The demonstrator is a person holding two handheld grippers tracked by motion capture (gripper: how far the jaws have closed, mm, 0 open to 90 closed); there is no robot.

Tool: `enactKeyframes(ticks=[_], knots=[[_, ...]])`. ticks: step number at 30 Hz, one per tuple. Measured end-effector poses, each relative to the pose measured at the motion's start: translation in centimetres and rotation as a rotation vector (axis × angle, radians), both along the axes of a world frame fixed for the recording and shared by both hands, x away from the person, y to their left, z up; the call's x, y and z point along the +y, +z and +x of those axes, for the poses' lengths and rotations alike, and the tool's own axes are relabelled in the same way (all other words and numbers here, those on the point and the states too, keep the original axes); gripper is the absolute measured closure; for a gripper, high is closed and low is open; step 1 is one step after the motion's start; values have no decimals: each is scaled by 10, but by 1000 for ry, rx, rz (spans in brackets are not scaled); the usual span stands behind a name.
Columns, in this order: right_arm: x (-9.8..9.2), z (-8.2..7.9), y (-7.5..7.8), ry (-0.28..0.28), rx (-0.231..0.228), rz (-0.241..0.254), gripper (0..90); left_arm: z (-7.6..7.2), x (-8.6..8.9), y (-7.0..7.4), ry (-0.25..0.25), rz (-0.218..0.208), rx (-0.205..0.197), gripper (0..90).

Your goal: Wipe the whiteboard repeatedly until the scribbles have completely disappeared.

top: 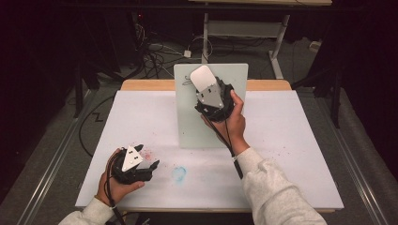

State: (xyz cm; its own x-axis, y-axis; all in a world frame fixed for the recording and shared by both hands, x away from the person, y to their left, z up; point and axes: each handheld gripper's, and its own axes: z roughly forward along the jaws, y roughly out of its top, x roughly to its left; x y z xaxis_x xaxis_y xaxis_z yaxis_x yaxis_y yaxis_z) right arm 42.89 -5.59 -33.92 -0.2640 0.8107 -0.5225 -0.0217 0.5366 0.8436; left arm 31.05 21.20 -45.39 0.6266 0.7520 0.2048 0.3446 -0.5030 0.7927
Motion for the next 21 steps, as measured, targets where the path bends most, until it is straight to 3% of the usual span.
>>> enactKeyframes(ticks=[21], knots=[[27,-3,-7,10,-8,3,311,0,0,1,-9,2,-12,213]])
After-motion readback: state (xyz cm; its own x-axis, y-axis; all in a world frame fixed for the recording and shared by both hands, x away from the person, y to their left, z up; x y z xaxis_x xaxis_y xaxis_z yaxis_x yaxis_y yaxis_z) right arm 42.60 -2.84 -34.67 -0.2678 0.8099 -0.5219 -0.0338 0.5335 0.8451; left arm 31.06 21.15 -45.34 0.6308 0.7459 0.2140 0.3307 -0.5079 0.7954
